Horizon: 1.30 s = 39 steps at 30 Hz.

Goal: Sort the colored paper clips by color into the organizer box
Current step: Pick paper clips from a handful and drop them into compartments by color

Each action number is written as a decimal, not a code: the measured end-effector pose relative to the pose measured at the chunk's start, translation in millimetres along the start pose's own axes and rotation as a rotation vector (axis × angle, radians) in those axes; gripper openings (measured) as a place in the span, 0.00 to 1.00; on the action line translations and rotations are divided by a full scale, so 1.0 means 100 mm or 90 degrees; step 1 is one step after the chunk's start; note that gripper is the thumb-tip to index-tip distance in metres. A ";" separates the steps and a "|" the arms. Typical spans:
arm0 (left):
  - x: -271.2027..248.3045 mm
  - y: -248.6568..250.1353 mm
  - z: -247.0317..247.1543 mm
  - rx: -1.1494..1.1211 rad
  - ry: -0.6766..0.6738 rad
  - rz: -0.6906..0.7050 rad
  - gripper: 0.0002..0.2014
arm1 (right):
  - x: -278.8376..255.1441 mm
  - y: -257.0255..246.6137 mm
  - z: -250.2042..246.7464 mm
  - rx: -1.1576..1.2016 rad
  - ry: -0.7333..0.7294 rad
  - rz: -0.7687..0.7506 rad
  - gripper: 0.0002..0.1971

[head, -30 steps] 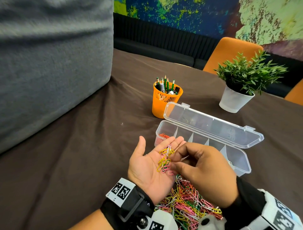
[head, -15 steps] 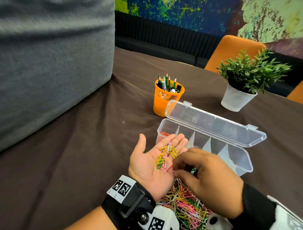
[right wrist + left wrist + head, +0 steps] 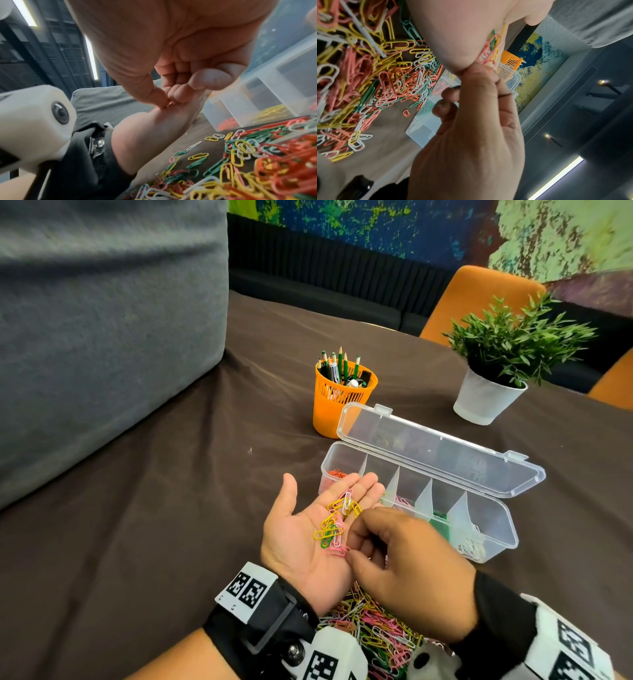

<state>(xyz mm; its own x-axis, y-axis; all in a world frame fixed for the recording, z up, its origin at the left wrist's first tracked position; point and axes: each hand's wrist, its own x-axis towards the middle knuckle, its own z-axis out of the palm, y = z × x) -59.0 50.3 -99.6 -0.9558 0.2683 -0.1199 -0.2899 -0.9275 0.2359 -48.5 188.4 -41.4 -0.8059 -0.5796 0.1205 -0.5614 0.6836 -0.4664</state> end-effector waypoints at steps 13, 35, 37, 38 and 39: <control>0.01 0.01 0.01 -0.050 0.033 -0.004 0.44 | 0.40 0.63 -0.56 -0.174 0.001 0.263 0.02; -0.01 -0.05 0.02 -0.028 -0.067 -0.055 0.41 | 0.40 0.12 -0.44 -0.106 -0.041 -0.072 0.05; -0.01 -0.06 0.03 -0.030 -0.050 -0.050 0.40 | 0.41 0.15 -0.43 -0.086 -0.022 -0.074 0.11; -0.01 -0.06 0.03 -0.037 -0.044 -0.049 0.39 | 0.43 0.17 -0.43 -0.087 -0.007 -0.064 0.12; -0.01 -0.06 0.03 -0.044 -0.043 -0.051 0.39 | 0.45 0.18 -0.42 -0.096 0.004 -0.050 0.10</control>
<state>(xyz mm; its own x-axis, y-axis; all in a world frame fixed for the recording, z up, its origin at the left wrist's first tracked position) -56.5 56.8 -97.9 -0.9313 0.3573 -0.0705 -0.3641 -0.9174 0.1608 -103.0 193.4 -7.7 -0.7593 -0.6314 0.1573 -0.6442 0.6953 -0.3186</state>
